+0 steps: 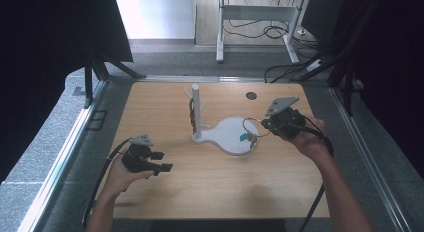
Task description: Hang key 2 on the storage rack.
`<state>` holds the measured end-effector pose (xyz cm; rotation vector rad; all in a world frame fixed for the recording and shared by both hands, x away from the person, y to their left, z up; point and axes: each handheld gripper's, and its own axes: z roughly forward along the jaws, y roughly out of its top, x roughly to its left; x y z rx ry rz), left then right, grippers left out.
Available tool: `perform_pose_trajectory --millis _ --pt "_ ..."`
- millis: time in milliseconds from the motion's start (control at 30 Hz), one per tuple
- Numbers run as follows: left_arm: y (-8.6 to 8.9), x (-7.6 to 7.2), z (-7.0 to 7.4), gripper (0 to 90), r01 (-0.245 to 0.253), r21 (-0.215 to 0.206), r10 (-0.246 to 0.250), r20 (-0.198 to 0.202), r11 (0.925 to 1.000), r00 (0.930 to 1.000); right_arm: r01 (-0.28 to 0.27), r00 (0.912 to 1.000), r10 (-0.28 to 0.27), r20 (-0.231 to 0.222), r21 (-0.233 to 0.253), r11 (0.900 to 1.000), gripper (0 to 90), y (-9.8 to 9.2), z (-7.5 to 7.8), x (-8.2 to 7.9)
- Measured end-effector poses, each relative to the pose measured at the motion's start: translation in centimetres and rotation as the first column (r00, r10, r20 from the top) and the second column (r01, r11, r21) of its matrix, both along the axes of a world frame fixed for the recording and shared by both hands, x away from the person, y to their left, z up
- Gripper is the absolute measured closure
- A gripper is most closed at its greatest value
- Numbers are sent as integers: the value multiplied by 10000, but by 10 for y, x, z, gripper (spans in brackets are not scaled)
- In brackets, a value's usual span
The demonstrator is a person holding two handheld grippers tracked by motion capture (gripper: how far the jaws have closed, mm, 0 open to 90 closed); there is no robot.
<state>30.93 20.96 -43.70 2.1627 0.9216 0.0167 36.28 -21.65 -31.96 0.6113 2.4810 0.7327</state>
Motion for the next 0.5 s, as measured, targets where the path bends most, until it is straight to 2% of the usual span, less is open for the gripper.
perform_pose_trajectory --millis 500 --pt "3 1 0 370 -38 -47 39 30 10000 10000 -90 9999 88 51 308 9995 881 20 5 21"
